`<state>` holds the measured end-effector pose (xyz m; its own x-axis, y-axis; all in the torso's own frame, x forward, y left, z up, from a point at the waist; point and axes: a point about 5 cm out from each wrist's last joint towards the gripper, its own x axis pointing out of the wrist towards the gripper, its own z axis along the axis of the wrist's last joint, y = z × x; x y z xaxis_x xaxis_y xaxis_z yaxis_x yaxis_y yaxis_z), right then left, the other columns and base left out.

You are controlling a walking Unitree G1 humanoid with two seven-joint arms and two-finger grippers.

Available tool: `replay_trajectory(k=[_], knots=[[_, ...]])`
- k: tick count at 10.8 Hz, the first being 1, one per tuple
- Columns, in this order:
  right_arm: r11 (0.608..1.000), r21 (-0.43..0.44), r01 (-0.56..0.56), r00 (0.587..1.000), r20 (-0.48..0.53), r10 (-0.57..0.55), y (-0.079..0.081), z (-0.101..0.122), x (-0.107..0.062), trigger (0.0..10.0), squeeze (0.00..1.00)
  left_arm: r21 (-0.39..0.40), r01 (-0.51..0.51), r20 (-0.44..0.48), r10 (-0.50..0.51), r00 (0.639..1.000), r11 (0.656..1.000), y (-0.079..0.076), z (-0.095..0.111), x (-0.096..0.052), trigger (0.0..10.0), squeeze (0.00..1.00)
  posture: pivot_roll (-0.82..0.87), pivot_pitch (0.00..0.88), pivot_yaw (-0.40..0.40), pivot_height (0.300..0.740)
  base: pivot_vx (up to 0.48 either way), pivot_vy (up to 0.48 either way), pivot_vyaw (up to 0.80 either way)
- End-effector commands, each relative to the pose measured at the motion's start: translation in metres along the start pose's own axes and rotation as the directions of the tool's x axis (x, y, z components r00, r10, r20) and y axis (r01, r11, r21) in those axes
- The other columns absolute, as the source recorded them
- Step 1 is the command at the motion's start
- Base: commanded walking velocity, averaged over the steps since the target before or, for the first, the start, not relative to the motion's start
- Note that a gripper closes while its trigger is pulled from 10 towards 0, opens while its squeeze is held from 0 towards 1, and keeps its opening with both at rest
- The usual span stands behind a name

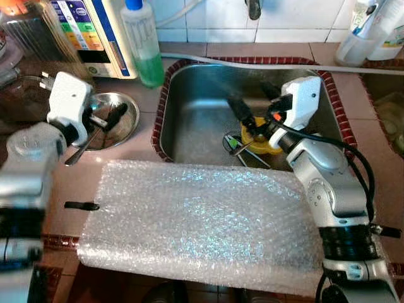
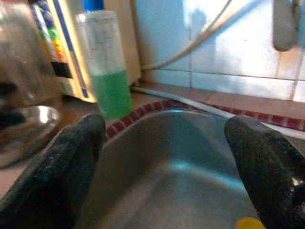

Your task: Kitchen organization

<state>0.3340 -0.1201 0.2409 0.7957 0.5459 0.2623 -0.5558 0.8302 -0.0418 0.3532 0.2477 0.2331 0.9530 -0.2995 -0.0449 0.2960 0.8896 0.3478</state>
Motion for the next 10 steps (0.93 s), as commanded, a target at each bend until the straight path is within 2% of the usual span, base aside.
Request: replay_trajectory(k=[1, 4, 5, 6, 9, 10], knots=[[0.998, 0.012, -0.062, 0.998, 0.007, 0.062, 0.011, 0.003, 0.0, 10.0, 0.0, -0.025, 0.015, -0.052, -0.016, 0.999, 1.0, 0.001, -0.009, 0.001, 10.0, 0.0, -0.14, 0.237, 0.09, 0.74, 0.0, 0.0, 0.0], [0.995, 0.025, -0.097, 0.995, -0.002, 0.097, 0.02, 0.003, 0.001, 10.0, 0.0, -0.094, 0.095, -0.145, -0.108, 0.983, 0.991, -0.011, -0.035, 0.001, 10.0, 0.0, -0.14, 0.237, 0.083, 0.74, 0.0, 0.0, 0.0], [0.994, 0.025, -0.104, 0.995, -0.004, 0.104, 0.02, 0.003, 0.001, 10.0, 0.0, -0.123, 0.134, -0.185, -0.155, 0.97, 0.983, -0.013, -0.044, -0.003, 9.6, 0.0, -0.14, 0.236, 0.08, 0.74, 0.0, 0.0, 0.0], [0.994, 0.026, -0.107, 0.994, -0.003, 0.107, 0.021, 0.003, 0.002, 10.0, 0.0, -0.125, 0.141, -0.2, -0.164, 0.966, 0.982, -0.011, -0.046, -0.004, 0.0, 0.0, -0.14, 0.235, 0.077, 0.74, 0.0, 0.0, 0.0], [0.994, 0.019, -0.11, 0.994, 0.0, 0.111, 0.021, 0.005, 0.004, 10.0, 0.0, -0.127, 0.153, -0.311, -0.186, 0.932, 0.98, -0.008, -0.057, -0.008, 0.0, 0.0, -0.14, 0.233, 0.079, 0.74, 0.0, 0.0, 0.0], [0.993, 0.025, -0.113, 0.994, -0.001, 0.113, 0.02, 0.006, 0.005, 10.0, 0.0, -0.161, 0.143, -0.384, -0.195, 0.902, 0.977, -0.007, -0.063, -0.011, 0.0, 0.0, -0.14, 0.233, 0.079, 0.74, 0.0, 0.0, 0.0]])
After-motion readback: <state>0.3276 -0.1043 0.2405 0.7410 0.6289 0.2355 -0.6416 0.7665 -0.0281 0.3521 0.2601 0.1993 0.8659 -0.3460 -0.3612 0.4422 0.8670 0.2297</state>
